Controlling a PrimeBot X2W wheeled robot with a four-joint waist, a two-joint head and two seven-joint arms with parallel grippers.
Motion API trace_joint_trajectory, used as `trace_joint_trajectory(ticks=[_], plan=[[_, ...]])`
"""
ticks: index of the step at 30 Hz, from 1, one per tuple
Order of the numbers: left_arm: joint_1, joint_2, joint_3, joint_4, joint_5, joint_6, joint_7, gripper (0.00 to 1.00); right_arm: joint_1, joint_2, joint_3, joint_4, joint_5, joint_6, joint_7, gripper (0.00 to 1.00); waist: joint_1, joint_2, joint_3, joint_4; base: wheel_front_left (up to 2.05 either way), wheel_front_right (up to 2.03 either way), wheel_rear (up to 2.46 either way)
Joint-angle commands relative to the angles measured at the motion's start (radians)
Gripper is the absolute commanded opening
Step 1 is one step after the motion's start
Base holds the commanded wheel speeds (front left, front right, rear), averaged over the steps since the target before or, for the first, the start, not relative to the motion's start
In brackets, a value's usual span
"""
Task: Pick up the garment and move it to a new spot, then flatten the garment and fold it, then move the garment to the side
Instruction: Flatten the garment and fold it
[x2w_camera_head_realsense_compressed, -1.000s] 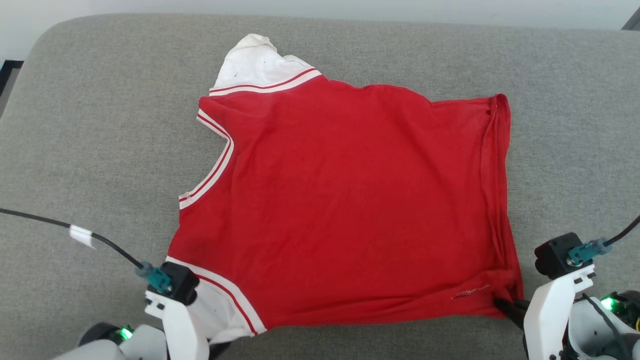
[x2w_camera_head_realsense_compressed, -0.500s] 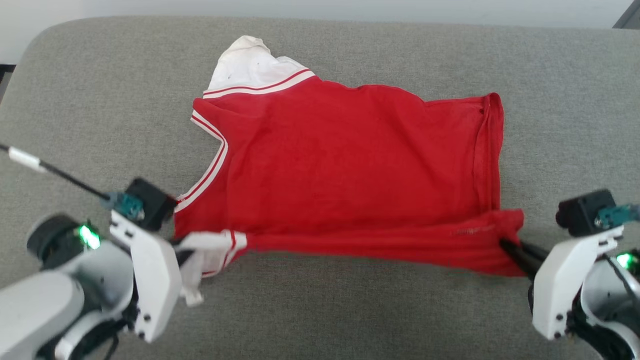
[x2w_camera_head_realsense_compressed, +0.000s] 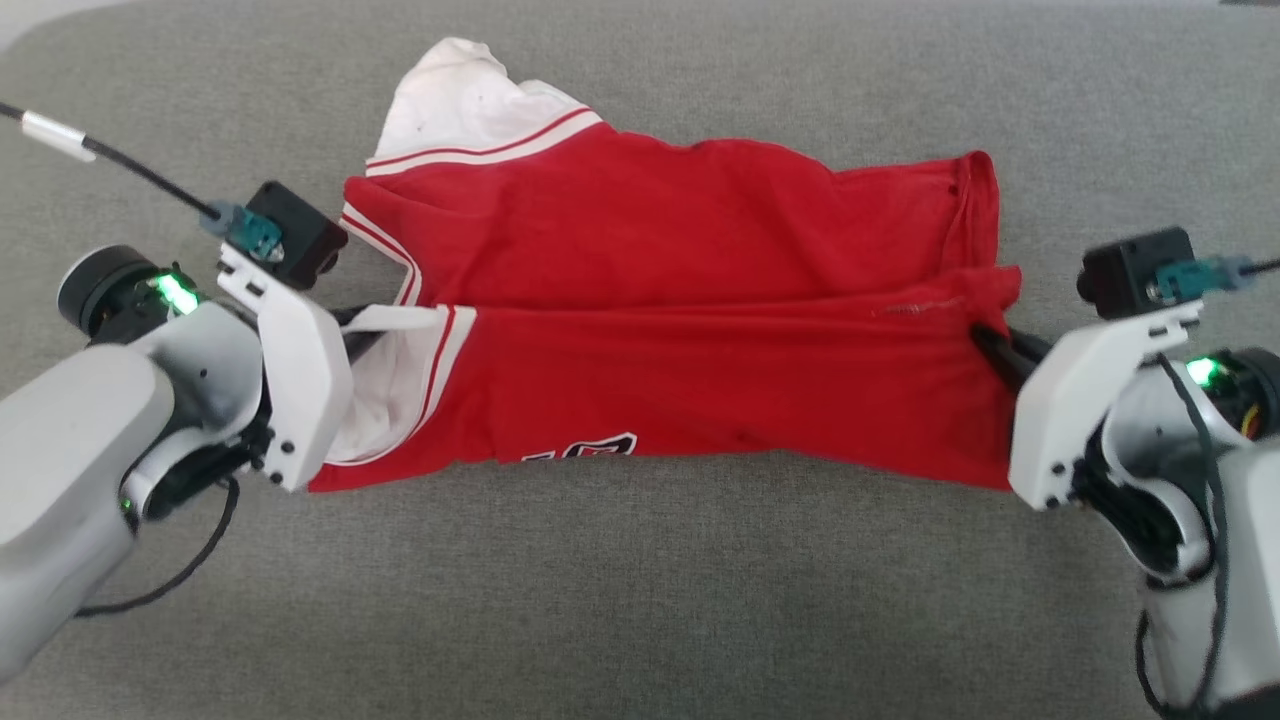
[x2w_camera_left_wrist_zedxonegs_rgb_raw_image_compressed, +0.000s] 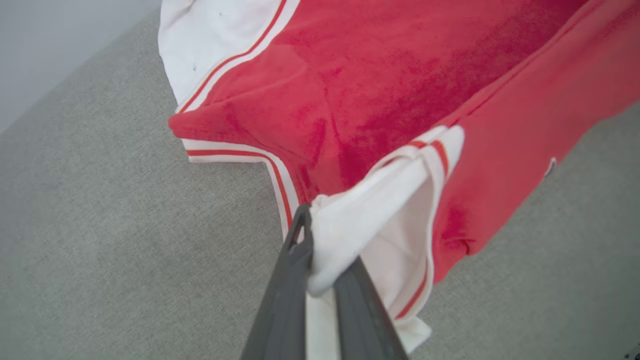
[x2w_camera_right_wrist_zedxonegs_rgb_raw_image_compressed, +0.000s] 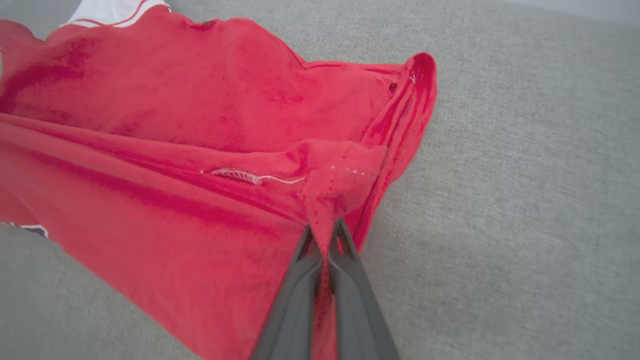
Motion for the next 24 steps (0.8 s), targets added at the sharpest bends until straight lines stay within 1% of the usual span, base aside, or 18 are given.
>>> trace_joint_trajectory(ticks=[1, 6, 11, 12, 13, 14, 15, 16, 17, 18, 19, 20, 24], plan=[[-0.014, -0.004, -0.002, 0.021, 0.005, -0.006, -0.003, 0.0, -0.015, 0.003, 0.002, 0.015, -0.011, 0.0, -0.012, 0.0, 0.0, 0.0, 0.008, -0.003, 0.0, 0.0, 0.0], [-0.057, -0.085, -0.024, 0.192, 0.013, -0.053, -0.03, 0.0, -0.112, 0.012, 0.039, 0.158, -0.03, 0.0, -0.089, 0.0, 0.0, 0.0, 0.038, -0.01, 0.0, 0.0, 0.0], [-0.081, -0.155, -0.039, 0.335, -0.034, -0.07, -0.044, 0.0, -0.185, 0.013, 0.094, 0.291, -0.042, 0.0, -0.13, 0.0, 0.0, 0.0, 0.057, -0.016, 0.0, 0.0, 0.0], [-0.082, -0.167, -0.044, 0.361, -0.044, -0.072, -0.04, 0.07, -0.197, 0.013, 0.103, 0.315, -0.044, 0.0, -0.134, 0.0, 0.0, 0.0, 0.059, -0.017, 0.0, 0.0, 0.0], [-0.081, -0.177, -0.048, 0.386, -0.062, -0.071, -0.031, 0.1, -0.21, 0.016, 0.113, 0.338, -0.044, 0.0, -0.138, 0.07, 0.0, 0.0, 0.061, -0.018, 0.0, 0.0, 0.0], [-0.085, -0.187, -0.057, 0.403, -0.065, -0.072, -0.025, 0.16, -0.221, 0.017, 0.122, 0.359, -0.043, 0.0, -0.138, 0.19, 0.0, 0.0, 0.063, -0.019, 0.0, 0.0, 0.0], [-0.087, -0.196, -0.065, 0.416, -0.076, -0.072, -0.015, 0.22, -0.229, 0.017, 0.131, 0.38, -0.042, 0.0, -0.136, 0.36, 0.0, 0.0, 0.063, -0.019, 0.0, 0.0, 0.0], [-0.088, -0.204, -0.074, 0.425, -0.09, -0.073, -0.008, 0.31, -0.237, 0.015, 0.141, 0.397, -0.043, 0.0, -0.136, 0.45, 0.0, 0.0, 0.064, -0.019, 0.0, 0.0, 0.0], [-0.09, -0.208, -0.076, 0.434, -0.104, -0.073, -0.008, 0.4, -0.245, 0.013, 0.151, 0.413, -0.043, 0.0, -0.132, 0.67, 0.0, 0.0, 0.064, -0.019, 0.0, 0.0, 0.0], [-0.098, -0.211, -0.076, 0.445, -0.118, -0.073, -0.007, 0.63, -0.25, 0.012, 0.157, 0.427, -0.038, 0.0, -0.12, 1.0, 0.0, 0.0, 0.063, -0.019, 0.0, 0.0, 0.0], [-0.105, -0.215, -0.077, 0.448, -0.131, -0.073, -0.006, 0.94, -0.256, 0.011, 0.164, 0.437, -0.032, 0.0, -0.115, 1.0, 0.0, 0.0, 0.061, -0.018, 0.0, 0.0, 0.0], [-0.112, -0.215, -0.075, 0.453, -0.14, -0.073, -0.004, 1.0, -0.263, 0.007, 0.167, 0.44, -0.033, 0.0, -0.115, 1.0, 0.0, 0.0, 0.059, -0.017, 0.0, 0.0, 0.0], [-0.142, -0.201, -0.071, 0.465, -0.173, -0.073, 0.002, 1.0, -0.27, -0.009, 0.177, 0.422, -0.022, 0.0, -0.11, 1.0, 0.0, 0.0, 0.045, -0.014, 0.0, 0.0, 0.0]])
